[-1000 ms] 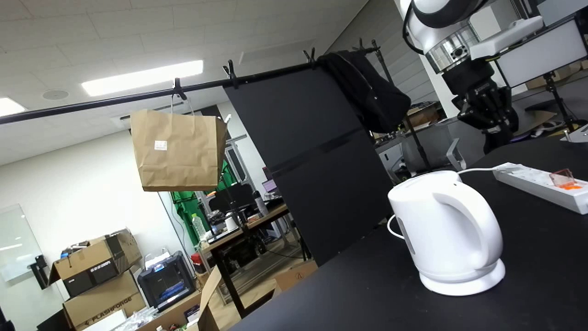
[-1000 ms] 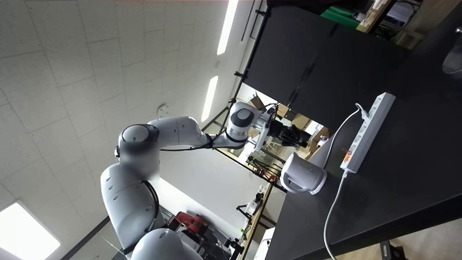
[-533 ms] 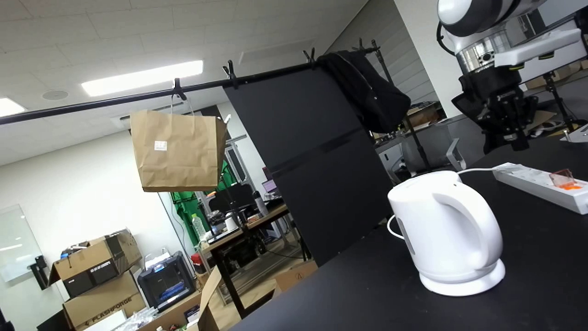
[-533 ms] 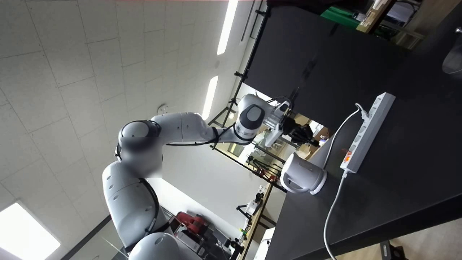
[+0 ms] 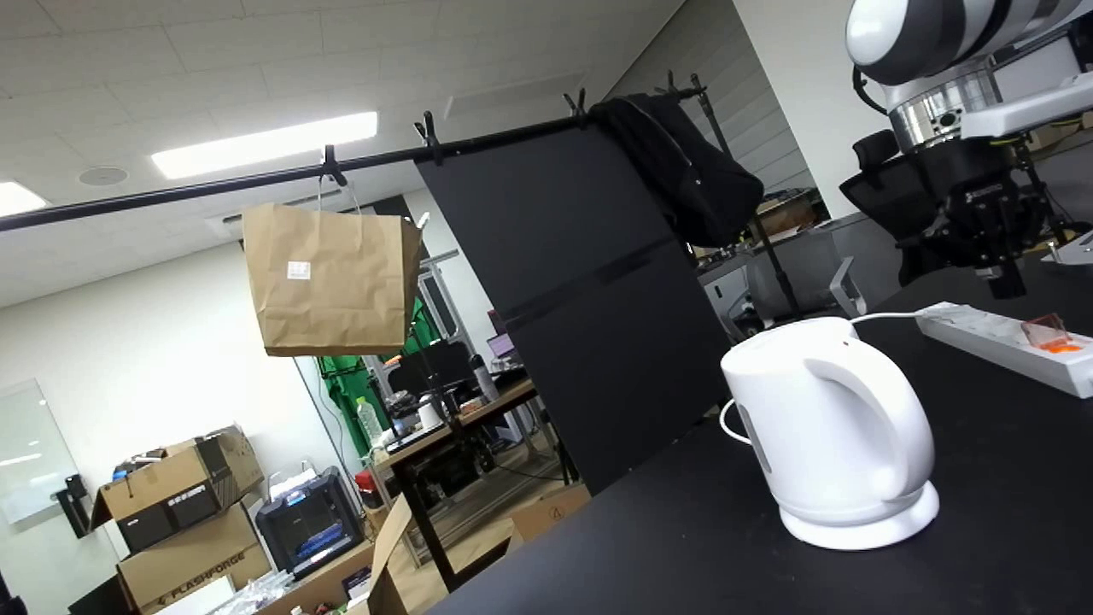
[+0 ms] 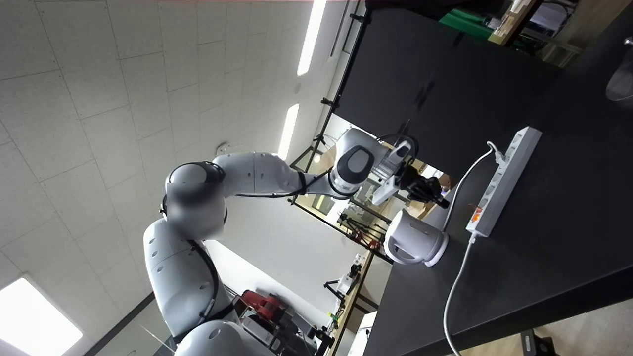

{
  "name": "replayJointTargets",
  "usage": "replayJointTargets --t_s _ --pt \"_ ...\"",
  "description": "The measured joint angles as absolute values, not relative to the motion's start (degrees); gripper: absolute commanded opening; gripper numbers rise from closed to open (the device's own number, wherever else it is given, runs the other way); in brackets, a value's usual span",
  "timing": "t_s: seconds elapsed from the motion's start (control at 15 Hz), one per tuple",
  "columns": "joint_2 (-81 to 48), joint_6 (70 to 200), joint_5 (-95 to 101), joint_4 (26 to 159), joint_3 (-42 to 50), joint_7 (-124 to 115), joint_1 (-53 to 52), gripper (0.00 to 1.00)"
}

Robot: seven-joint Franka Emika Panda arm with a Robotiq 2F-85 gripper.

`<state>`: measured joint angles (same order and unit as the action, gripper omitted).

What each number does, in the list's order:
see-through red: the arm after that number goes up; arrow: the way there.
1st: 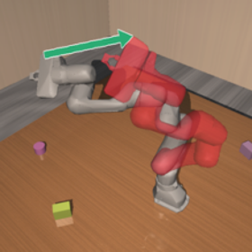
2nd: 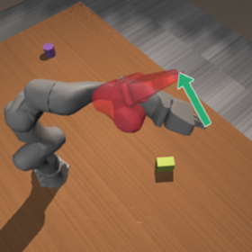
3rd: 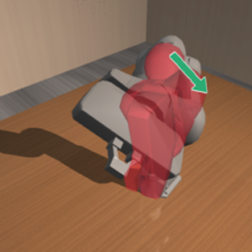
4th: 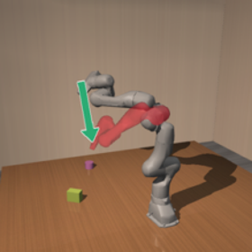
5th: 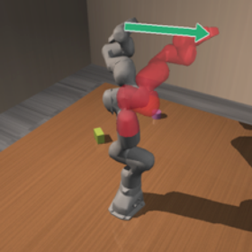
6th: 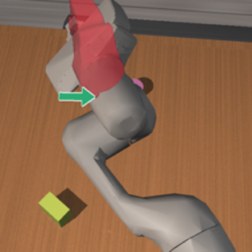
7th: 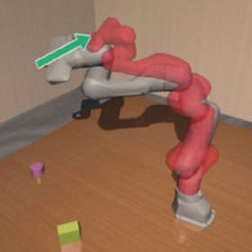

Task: Turn on the electric kettle, turn off the extension cable then turn it back on

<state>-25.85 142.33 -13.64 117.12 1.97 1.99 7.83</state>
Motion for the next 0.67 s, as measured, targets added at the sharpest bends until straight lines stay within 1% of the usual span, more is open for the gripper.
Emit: replayJointTargets --t_s 0.4,0.67 --pt "-25.97 142.41 -13.73 117.11 1.92 2.13 7.86 0.0" --pt "-27.23 144.14 -17.58 117.15 1.57 4.06 9.74 0.0"
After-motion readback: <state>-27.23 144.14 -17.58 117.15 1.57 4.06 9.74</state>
